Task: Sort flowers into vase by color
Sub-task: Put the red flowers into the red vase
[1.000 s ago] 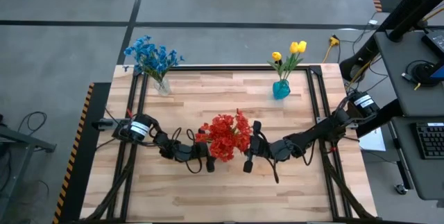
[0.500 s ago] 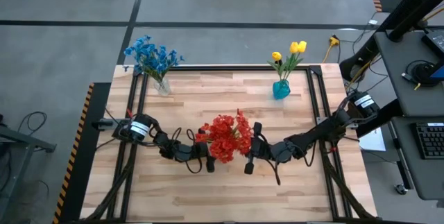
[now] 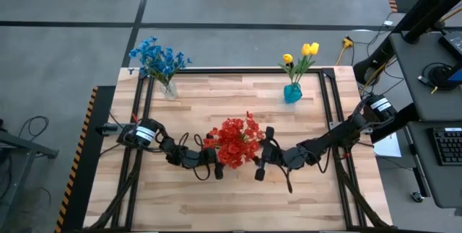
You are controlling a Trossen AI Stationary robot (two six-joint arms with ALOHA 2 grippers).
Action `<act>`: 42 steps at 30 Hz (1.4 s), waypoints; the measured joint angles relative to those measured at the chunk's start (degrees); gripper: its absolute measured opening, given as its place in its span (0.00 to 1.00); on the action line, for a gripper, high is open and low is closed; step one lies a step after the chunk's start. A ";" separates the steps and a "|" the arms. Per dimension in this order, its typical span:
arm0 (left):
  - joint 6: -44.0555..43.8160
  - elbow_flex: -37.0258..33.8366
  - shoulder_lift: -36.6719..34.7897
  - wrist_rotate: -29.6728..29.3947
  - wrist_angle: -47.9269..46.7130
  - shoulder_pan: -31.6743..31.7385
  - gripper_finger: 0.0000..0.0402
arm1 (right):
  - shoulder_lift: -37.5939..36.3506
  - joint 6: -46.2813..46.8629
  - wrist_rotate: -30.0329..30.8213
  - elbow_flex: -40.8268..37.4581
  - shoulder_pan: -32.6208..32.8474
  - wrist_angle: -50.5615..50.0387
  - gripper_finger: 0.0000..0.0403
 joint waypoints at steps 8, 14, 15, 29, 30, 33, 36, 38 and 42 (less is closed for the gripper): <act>-0.02 0.00 0.00 -0.02 -0.02 0.02 0.58 | -2.37 2.55 0.18 -0.02 0.72 -4.55 0.45; -0.02 0.00 0.00 -0.02 0.00 0.02 0.58 | -2.42 2.14 -0.54 0.95 0.59 -4.08 0.44; -0.02 0.00 -0.01 -0.02 0.00 0.02 0.58 | -2.17 1.77 -0.66 1.31 0.56 -4.09 0.43; -0.02 0.00 -0.01 -0.02 0.00 0.02 0.58 | 1.07 0.15 -0.83 4.09 -0.15 -3.96 0.19; -0.02 0.00 0.00 -0.02 0.00 0.02 0.58 | 1.22 0.13 -0.80 4.09 -0.15 -4.16 0.18; -0.04 0.00 0.00 -0.02 0.00 0.02 0.58 | 2.10 -0.01 -0.80 4.65 -0.26 -4.08 0.14; -0.03 0.00 -0.01 -0.02 0.00 0.02 0.58 | 2.57 0.14 -0.80 4.84 -0.54 -4.07 0.12; -0.02 0.00 0.00 -0.02 0.00 0.02 0.58 | 2.79 0.35 -0.79 4.85 -0.79 -4.15 0.11; -0.02 0.00 -0.01 -0.02 0.00 0.02 0.58 | 3.30 1.28 -0.80 4.85 -1.34 -4.12 0.11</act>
